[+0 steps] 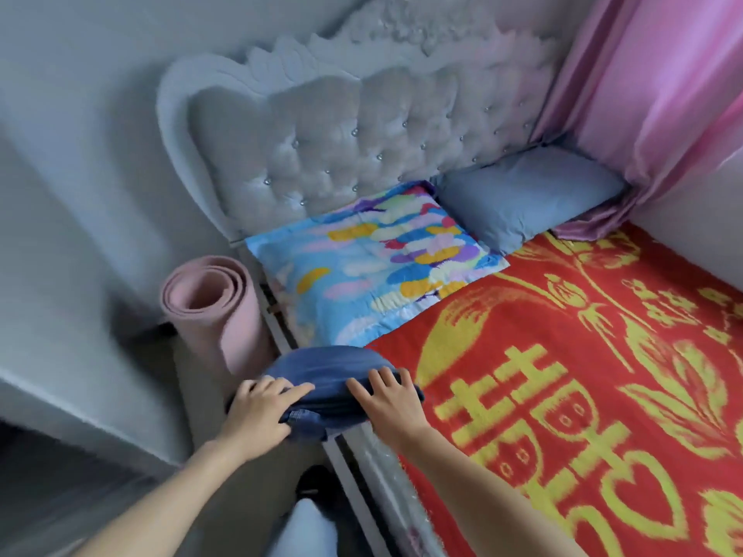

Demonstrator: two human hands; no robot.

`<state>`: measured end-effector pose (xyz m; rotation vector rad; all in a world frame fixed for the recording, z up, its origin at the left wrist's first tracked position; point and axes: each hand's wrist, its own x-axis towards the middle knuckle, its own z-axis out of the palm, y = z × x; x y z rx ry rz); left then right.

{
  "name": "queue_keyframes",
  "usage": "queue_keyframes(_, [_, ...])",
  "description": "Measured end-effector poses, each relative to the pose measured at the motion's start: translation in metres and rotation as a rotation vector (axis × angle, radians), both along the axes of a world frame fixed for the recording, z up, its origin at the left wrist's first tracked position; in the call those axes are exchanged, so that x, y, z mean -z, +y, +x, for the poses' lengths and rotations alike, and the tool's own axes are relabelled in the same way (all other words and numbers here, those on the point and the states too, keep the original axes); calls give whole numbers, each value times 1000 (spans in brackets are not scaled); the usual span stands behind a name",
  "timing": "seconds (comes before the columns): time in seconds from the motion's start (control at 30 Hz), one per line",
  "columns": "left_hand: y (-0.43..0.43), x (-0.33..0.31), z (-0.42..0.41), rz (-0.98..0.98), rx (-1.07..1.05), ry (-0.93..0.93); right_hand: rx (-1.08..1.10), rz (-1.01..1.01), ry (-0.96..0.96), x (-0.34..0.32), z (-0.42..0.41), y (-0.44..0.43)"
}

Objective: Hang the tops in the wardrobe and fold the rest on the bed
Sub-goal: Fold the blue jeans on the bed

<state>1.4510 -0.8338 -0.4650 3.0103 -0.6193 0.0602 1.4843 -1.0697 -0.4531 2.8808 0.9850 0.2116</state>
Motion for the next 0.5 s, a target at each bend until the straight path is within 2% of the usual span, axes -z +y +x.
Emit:
queue_keyframes(0.13, [57, -14, -70, 46, -246, 113, -198, 9, 67, -15, -22, 74])
queue_keyframes(0.27, [122, -15, -131, 46, -374, 142, -316, 24, 156, -16, -54, 148])
queue_keyframes(0.37, [160, -45, -174, 8, -483, 277, -400, 29, 209, -15, -83, 209])
queue_keyframes(0.4, [175, -49, -189, -10, -542, 196, -420, 19, 227, -15, -93, 228])
queue_keyframes(0.43, [195, -45, -205, 55, -583, 139, -448, 12, 241, -13, -103, 251])
queue_keyframes(0.5, [226, -49, -234, 16, -665, 191, -490, -13, 258, -8, -121, 292])
